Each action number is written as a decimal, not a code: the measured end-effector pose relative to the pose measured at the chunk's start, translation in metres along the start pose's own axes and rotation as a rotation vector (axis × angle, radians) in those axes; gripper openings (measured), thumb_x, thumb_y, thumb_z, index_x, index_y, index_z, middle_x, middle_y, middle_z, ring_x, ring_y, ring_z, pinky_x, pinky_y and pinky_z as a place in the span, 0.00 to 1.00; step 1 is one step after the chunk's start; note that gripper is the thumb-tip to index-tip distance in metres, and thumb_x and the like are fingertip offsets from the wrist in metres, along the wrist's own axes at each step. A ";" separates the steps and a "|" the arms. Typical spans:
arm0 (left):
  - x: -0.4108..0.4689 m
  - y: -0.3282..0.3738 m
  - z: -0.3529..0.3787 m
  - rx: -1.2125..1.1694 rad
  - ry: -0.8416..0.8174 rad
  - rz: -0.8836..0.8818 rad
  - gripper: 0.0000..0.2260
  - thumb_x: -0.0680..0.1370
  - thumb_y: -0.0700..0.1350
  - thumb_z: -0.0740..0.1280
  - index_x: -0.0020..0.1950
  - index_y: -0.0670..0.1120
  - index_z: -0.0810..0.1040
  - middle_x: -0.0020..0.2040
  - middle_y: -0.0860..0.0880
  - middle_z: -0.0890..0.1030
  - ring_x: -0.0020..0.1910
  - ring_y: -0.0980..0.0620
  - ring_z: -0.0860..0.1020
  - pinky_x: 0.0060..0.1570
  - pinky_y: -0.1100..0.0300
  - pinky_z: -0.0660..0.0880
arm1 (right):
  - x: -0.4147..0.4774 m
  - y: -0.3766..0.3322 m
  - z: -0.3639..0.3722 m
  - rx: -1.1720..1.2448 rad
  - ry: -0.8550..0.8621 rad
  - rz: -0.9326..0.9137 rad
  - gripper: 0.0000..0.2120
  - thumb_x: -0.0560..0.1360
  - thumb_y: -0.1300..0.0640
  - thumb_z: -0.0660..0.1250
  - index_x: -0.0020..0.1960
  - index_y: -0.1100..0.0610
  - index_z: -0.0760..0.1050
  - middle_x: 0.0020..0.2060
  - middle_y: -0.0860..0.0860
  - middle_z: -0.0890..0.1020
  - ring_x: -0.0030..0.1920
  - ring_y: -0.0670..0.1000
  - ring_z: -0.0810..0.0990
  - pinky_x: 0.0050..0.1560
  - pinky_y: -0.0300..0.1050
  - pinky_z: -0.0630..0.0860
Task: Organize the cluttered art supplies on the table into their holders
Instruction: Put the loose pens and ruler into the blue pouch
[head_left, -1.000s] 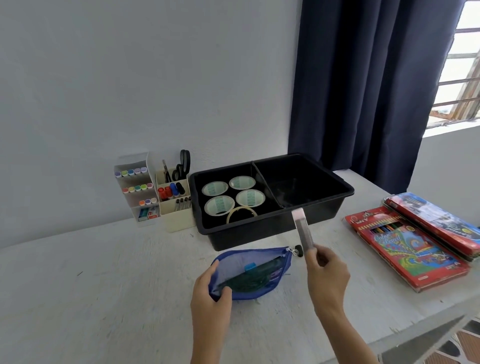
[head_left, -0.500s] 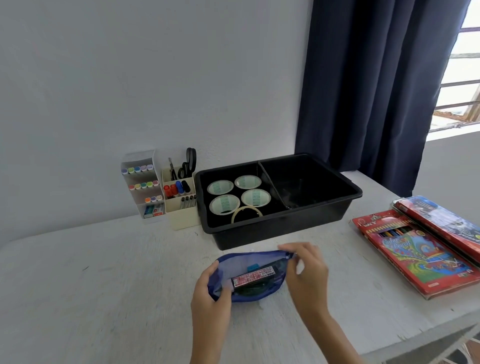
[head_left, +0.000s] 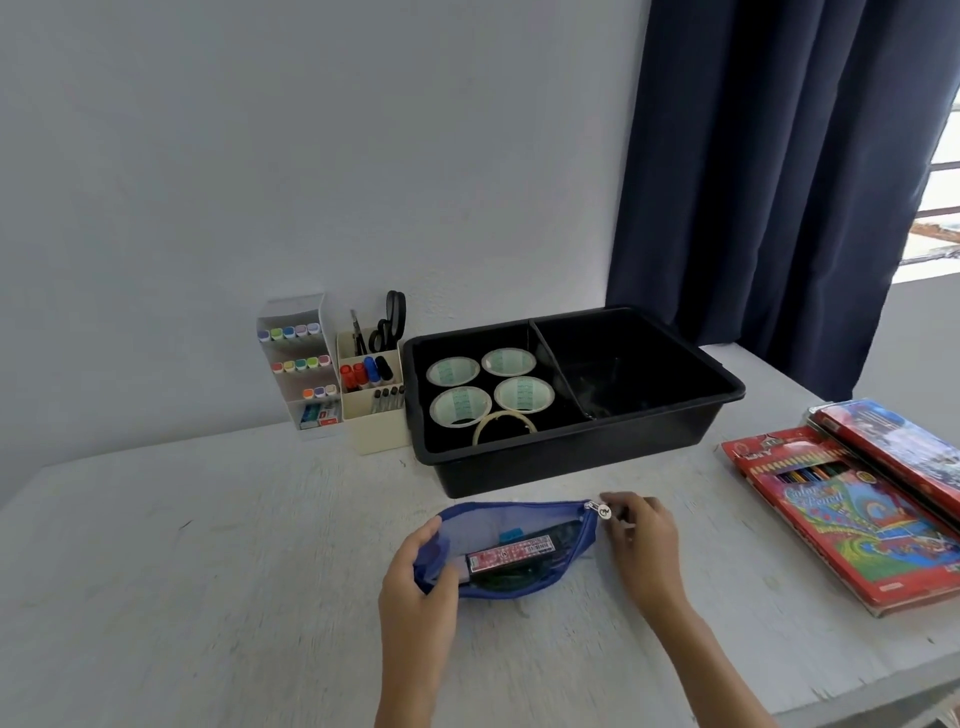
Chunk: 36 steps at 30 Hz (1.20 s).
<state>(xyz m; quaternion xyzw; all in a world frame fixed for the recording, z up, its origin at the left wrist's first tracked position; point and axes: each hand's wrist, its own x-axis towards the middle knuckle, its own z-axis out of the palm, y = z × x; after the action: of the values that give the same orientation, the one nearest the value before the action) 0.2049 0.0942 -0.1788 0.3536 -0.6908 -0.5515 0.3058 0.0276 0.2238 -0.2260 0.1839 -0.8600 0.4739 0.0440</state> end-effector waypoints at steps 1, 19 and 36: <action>0.000 0.000 0.000 -0.007 0.012 0.011 0.19 0.76 0.32 0.63 0.63 0.49 0.72 0.63 0.49 0.73 0.63 0.51 0.71 0.53 0.60 0.75 | -0.001 -0.009 -0.002 0.128 0.037 0.050 0.09 0.75 0.64 0.66 0.55 0.56 0.76 0.48 0.51 0.77 0.52 0.55 0.76 0.45 0.39 0.70; -0.003 -0.007 -0.006 -0.075 0.080 -0.001 0.17 0.77 0.31 0.60 0.57 0.50 0.77 0.59 0.50 0.78 0.57 0.51 0.77 0.57 0.48 0.76 | -0.012 -0.036 -0.027 0.092 -0.422 -0.182 0.25 0.76 0.69 0.62 0.64 0.43 0.68 0.57 0.38 0.73 0.60 0.42 0.70 0.49 0.25 0.69; -0.027 0.024 0.069 0.351 0.155 0.267 0.05 0.69 0.52 0.74 0.40 0.54 0.81 0.40 0.59 0.79 0.50 0.56 0.71 0.48 0.57 0.62 | -0.042 -0.032 -0.035 0.245 -0.288 -0.273 0.17 0.70 0.62 0.72 0.49 0.40 0.78 0.45 0.30 0.81 0.50 0.35 0.78 0.51 0.24 0.70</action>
<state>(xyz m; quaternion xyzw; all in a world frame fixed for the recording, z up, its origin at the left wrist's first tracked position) 0.1602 0.1578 -0.1702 0.3480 -0.7913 -0.3488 0.3620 0.0752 0.2485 -0.1918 0.3682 -0.7607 0.5332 -0.0384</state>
